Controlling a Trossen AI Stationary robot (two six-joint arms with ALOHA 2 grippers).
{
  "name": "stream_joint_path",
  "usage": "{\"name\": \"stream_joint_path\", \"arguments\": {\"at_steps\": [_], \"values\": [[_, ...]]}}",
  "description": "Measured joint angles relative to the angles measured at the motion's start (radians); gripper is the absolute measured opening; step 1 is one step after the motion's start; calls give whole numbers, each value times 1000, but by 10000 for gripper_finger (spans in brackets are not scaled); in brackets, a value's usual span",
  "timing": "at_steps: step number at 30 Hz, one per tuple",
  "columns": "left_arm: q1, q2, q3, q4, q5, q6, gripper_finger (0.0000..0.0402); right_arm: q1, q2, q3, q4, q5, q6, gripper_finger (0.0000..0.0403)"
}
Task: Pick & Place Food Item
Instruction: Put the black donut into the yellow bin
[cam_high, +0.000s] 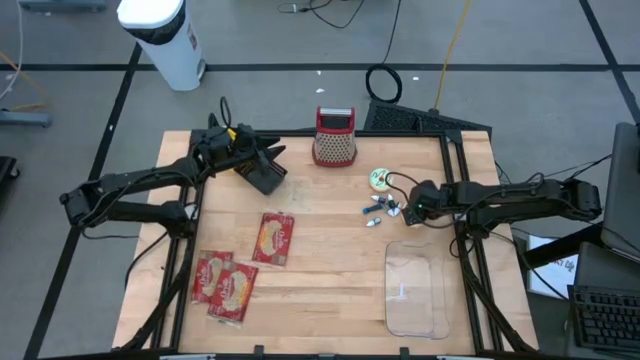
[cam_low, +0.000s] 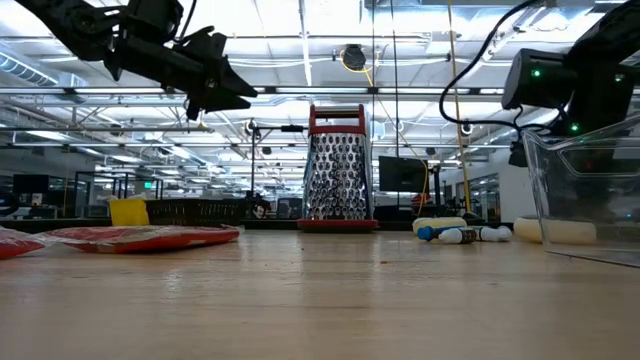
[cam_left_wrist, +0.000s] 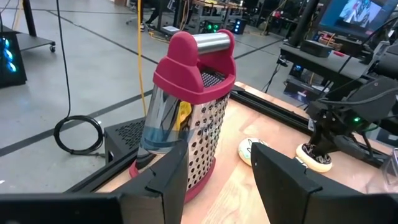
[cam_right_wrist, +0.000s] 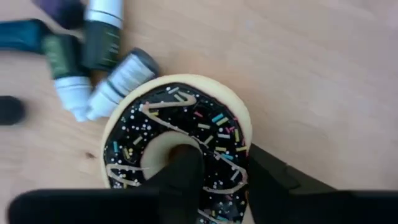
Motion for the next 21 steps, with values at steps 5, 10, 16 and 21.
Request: {"name": "stream_joint_path", "arguments": {"at_steps": [5,10,16,21], "values": [[0,0,0,0,0,-2,175,0,-9,0,114,0,-67,54],[-6,0,0,1,0,-14,175,0,-33,0,264,-1,-136,44],[-45,0,0,5,0,-11,175,0,-55,0,484,-1,-306,45],[-82,19,0,74,0,-17,175,0,-34,0,741,-3,-479,45]]}}
